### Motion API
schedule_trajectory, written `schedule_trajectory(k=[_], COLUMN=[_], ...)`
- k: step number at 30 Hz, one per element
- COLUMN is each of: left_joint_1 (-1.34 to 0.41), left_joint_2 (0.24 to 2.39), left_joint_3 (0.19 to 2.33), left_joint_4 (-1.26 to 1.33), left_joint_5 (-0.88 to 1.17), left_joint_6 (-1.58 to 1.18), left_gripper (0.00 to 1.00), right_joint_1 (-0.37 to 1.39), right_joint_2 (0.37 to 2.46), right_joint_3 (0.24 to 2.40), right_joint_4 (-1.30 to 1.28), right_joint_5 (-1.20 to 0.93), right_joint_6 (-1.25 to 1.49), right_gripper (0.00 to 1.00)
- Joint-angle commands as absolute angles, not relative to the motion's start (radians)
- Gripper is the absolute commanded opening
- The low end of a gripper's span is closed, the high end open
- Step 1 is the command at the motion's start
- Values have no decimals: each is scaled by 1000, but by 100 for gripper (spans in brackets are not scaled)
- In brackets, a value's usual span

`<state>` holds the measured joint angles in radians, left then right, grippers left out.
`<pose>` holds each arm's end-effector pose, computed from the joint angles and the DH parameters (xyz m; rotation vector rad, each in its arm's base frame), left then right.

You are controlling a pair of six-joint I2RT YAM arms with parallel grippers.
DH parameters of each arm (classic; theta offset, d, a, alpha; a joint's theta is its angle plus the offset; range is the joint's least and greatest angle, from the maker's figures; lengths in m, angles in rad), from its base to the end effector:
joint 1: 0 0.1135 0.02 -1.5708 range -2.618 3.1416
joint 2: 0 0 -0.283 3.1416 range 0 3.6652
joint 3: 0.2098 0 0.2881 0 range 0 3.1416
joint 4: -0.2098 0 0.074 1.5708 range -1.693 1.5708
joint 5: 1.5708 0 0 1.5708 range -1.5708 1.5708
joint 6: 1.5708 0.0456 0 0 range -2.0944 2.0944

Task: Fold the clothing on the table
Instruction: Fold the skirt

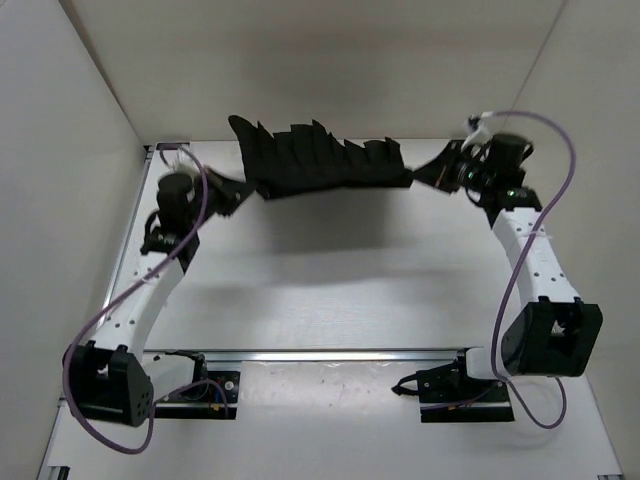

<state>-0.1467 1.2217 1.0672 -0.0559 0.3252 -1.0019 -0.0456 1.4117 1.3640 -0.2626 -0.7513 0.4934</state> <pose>0.3199 -0.0620 0.3709 -0.5569 1.8283 -1.0936 0.3627 0.0146 0.4067 -0.0204 1.9173 1.0071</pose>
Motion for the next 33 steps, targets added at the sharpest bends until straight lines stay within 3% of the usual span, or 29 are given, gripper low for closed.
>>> schedule_trajectory(k=[1,4,9,11,14,25,29,33], left_joint_1=[-138,-164,-192,-205,-222,-338,-342,-217], left_joint_2=[1180,1151,1071,981,856,488,619,840], left_joint_3=[752,508,373,379,406,463,673,778], left_joint_4=[9,0,-265,-361,-510,-800,-793,-642], left_joint_5=[342,371,396,359,301,264,198,265], left_joint_6=[-1043,-1022,-983,-974,-982,-1089,-1046,-1029], left_gripper=[0,0,0,0,0,0,0,0], right_joint_1=[-31,-2,-32,-28,47,46,28,-52], right_joint_2=[1375,1301,1152,1099,1011,641,719,910], right_joint_3=[1099,855,560,535,544,598,820,888], right_joint_4=[-259,-259,-385,-498,-667,-1032,-1065,-832], right_joint_5=[-741,-709,-727,-680,-559,-572,-569,-630], right_joint_6=[453,442,469,436,413,423,416,411], right_gripper=[0,0,0,0,0,0,0,0])
